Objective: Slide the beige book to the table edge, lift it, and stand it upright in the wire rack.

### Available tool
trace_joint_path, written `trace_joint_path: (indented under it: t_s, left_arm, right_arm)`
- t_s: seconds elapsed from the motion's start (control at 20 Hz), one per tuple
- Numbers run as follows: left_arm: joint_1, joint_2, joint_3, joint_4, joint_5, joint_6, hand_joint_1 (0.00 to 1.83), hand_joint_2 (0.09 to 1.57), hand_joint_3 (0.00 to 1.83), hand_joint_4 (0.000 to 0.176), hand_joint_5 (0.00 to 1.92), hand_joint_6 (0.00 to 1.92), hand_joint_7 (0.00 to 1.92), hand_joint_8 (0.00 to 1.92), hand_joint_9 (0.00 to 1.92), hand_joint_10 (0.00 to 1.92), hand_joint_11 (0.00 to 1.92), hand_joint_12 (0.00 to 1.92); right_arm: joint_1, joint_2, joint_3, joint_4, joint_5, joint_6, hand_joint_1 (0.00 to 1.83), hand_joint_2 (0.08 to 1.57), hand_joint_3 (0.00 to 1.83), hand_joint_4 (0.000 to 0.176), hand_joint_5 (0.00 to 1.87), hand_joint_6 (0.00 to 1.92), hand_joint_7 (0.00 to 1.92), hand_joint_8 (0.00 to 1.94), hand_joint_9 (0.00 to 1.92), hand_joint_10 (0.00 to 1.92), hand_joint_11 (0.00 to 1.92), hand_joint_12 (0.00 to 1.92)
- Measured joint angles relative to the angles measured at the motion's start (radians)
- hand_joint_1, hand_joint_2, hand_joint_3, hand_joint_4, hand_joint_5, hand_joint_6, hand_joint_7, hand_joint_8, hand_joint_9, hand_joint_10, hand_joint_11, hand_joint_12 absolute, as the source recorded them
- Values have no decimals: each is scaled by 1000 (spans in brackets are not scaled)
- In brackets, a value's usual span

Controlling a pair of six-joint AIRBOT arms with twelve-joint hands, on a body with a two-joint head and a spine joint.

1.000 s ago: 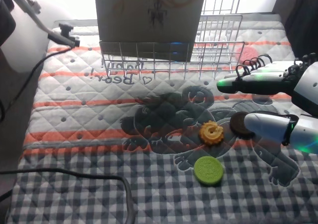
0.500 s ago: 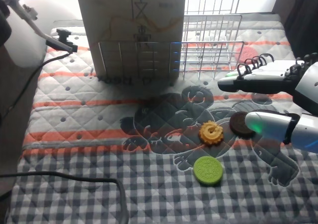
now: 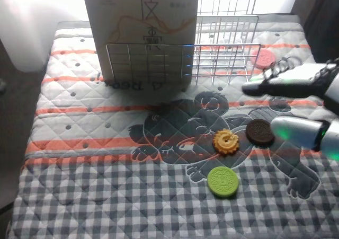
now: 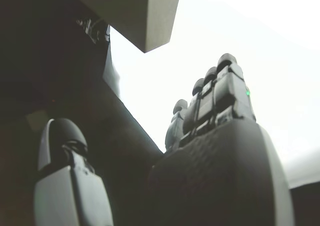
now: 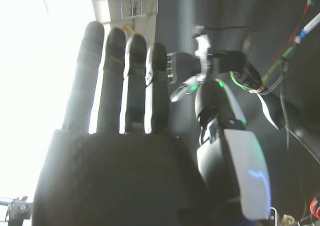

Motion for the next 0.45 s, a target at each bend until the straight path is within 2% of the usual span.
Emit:
trace_joint_path:
  t_s: [0.05,0.1,0.15,0.2,0.25,0.3,0.35,0.4,0.45]
  left_arm:
    - [78,34,-52,-23,-59,12,736,830,0,176,0,0,0,0,0,0,0,0]
    - [164,63,-105,-40,-132,31,820,839,2,176,0,0,0,0,0,0,0,0]
    - [238,78,-145,-66,-201,43,820,839,2,176,0,0,0,0,0,0,0,0]
    - [346,83,-192,-101,-303,51,925,859,7,176,0,0,0,0,0,0,0,0]
    - [431,83,-228,-129,-365,52,786,829,0,176,0,0,0,0,0,0,3,1]
    - [489,82,-252,-161,-407,52,786,829,0,176,0,0,0,0,0,0,3,1]
    - [553,79,-278,-204,-460,48,659,856,8,173,0,0,0,0,0,0,16,8]
    - [597,79,-293,-224,-499,43,659,856,8,173,0,0,0,0,0,0,16,8]
    - [651,79,-317,-254,-552,35,590,911,26,119,0,0,0,0,0,0,52,26]
  right_arm:
    - [-19,23,-16,13,36,1,267,1367,2,10,511,0,505,0,435,0,365,0]
    - [-48,41,-29,36,84,2,265,1364,0,3,509,0,501,0,435,3,373,8]
    - [-80,52,-38,62,128,3,265,1364,0,3,509,0,501,0,435,3,373,8]
    - [-140,69,-60,123,196,3,324,1344,0,31,519,3,509,2,435,2,387,14]
    - [-202,93,-83,184,251,3,288,1357,0,41,456,0,445,0,385,0,328,2]
    - [-262,108,-99,237,303,2,288,1357,0,41,456,0,445,0,385,0,328,2]
    - [-316,121,-114,291,367,3,404,1333,0,84,376,2,344,2,318,2,308,2]
    - [-323,132,-133,336,389,2,404,1333,0,84,376,2,344,2,318,2,308,2]
    - [-323,145,-143,354,420,2,450,1349,0,120,245,0,218,0,273,0,318,7]
